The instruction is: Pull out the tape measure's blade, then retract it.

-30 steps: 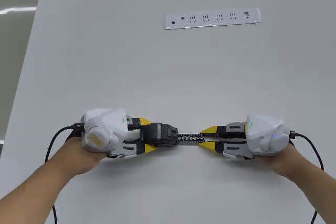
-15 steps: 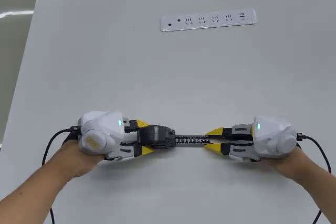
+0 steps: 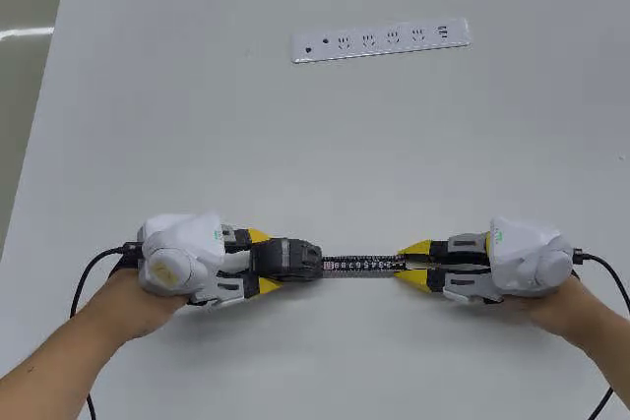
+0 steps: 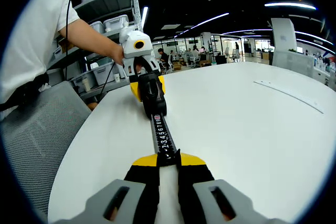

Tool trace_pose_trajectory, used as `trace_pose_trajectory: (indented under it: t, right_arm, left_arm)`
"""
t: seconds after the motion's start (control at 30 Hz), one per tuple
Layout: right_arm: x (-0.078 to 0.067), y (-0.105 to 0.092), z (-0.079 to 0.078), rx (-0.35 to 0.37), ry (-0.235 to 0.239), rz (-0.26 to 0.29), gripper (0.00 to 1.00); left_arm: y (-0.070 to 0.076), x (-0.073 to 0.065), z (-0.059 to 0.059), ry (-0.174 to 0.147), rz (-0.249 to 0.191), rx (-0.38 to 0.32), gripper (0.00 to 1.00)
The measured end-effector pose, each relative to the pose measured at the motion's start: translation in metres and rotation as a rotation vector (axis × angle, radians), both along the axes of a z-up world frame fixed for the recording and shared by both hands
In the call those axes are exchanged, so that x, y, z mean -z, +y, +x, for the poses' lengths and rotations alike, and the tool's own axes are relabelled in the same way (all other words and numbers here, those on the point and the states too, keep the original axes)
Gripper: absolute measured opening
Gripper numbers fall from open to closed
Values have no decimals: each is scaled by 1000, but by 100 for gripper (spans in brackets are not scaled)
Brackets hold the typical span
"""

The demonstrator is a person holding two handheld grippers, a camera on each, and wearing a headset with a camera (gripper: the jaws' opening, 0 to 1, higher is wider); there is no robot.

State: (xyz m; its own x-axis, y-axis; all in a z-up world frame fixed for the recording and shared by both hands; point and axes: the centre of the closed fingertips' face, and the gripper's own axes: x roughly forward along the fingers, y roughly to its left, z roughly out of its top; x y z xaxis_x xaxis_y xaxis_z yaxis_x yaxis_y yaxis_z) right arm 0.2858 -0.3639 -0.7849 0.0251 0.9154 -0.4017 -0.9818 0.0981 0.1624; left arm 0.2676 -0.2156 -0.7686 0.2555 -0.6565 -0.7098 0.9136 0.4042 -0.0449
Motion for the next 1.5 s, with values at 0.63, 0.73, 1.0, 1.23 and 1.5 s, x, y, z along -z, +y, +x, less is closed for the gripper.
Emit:
trace_pose_trajectory:
  t: [0.63,0.73,1.0,1.23,1.5]
  right_arm:
    - [0,-23,4,6,-2,-8,10]
    - [1,-27,5,9,-3,-7,10]
    - [0,-38,6,18,2,-8,10]
    - [-1,-49,8,34,6,-7,10]
    - [-4,-62,9,55,13,-2,10]
  left_arm:
    - [-2,1,1,10,2,-7,29]
    - [-2,1,1,10,7,-7,28]
    - [-1,1,1,12,10,-6,28]
    - [-1,1,1,14,13,-8,28]
    - [-1,1,0,16,18,-10,29]
